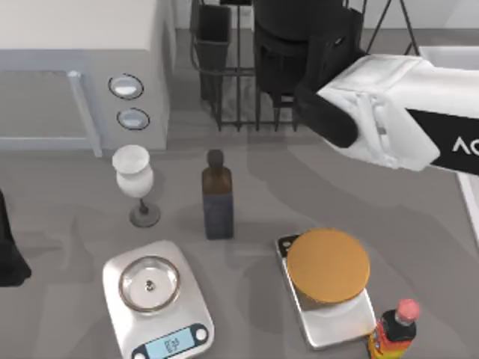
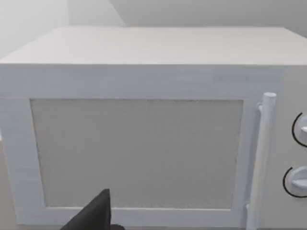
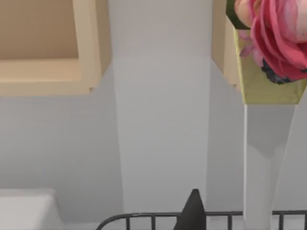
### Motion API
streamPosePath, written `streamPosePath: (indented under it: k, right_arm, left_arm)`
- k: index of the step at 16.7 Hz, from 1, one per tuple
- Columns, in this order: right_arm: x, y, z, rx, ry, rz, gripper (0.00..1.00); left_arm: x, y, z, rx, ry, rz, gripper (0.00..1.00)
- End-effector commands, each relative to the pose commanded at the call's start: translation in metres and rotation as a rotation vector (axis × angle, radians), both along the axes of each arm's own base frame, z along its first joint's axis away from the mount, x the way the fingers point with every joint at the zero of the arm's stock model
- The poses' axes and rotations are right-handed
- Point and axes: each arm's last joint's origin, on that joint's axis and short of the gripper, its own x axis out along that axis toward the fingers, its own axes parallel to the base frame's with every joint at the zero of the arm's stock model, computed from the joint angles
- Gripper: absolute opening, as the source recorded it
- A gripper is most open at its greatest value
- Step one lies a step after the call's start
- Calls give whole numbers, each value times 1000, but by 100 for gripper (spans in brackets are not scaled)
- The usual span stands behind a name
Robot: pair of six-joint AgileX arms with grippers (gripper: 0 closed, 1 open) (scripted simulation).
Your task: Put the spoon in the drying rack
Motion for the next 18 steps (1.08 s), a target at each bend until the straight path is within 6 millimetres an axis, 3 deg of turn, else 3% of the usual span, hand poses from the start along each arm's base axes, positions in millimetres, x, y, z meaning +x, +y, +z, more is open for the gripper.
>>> streamPosePath:
  k: [3,5,10,18]
  right_arm:
    - [41,-19,-50,-12,7,-4,0]
    - [54,-29,-69,-22,16,-6,0]
    - [56,-31,-72,-24,18,-6,0]
    - [56,-31,-72,-24,18,-6,60]
  left_arm:
    - [0,0,0,0,0,0,100]
    - [0,0,0,0,0,0,100]
    - [0,0,0,0,0,0,100]
    - [0,0,0,0,0,0,100]
